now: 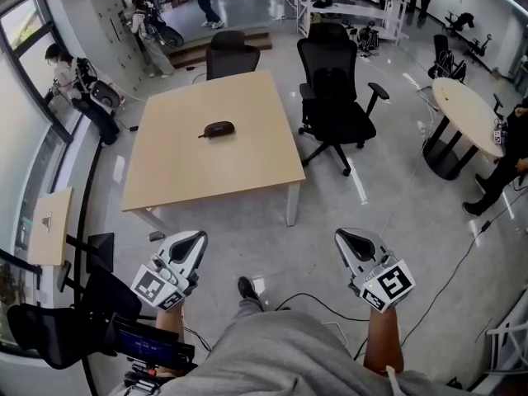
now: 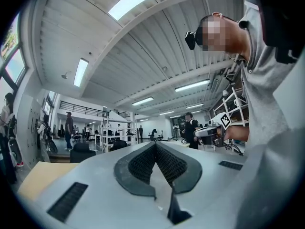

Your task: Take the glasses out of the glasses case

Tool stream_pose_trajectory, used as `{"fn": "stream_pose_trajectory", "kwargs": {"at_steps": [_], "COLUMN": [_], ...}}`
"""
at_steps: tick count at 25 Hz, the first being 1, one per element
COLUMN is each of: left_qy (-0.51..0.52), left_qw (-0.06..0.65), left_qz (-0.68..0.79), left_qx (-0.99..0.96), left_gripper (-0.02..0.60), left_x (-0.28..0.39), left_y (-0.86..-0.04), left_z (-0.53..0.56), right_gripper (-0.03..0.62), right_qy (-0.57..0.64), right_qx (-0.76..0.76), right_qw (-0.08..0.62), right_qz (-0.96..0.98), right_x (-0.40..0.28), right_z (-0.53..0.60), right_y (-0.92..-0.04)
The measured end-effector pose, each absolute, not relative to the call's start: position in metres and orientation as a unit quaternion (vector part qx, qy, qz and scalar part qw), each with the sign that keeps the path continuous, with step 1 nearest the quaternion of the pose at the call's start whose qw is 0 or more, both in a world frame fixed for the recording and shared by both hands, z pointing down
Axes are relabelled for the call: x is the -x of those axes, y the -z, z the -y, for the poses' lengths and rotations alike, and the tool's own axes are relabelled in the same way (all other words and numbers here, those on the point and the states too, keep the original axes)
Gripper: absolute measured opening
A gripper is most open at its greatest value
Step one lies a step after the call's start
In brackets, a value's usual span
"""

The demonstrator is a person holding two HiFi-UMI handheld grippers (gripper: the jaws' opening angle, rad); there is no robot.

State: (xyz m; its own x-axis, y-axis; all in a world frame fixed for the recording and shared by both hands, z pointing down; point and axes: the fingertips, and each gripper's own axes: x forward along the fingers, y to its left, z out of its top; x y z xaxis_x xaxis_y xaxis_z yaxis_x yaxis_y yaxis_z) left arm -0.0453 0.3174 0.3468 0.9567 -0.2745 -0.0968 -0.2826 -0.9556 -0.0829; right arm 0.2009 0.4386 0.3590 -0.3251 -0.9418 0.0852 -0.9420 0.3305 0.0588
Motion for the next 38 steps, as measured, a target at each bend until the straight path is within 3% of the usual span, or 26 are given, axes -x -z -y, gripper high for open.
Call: {"fn": "stream_pose_trajectory", "kwargs": {"at_steps": [19, 38], "left_qy": [-0.04, -0.061], "left_qw": [0.017, 0.006], "left_qz": [-0.164, -0.152], "left_qx": [0.985, 0.986], "left_gripper": [0.006, 0.006], "left_x": [0.078, 0.12], "left_y": [-0.369, -0.366], "left_z": [-0.259, -0.066], "right_gripper": [0.008, 0.008], "right_qy": [-0.029, -0.023], "right_qx": [-0.581, -0.586], "right_qw": [0.063, 0.07], "right_qz": [0.811, 0.807], "right_x": [-0.182, -0.131], "right_z": [-0.365, -0.167], "right_y": [-0.375, -0.366]}}
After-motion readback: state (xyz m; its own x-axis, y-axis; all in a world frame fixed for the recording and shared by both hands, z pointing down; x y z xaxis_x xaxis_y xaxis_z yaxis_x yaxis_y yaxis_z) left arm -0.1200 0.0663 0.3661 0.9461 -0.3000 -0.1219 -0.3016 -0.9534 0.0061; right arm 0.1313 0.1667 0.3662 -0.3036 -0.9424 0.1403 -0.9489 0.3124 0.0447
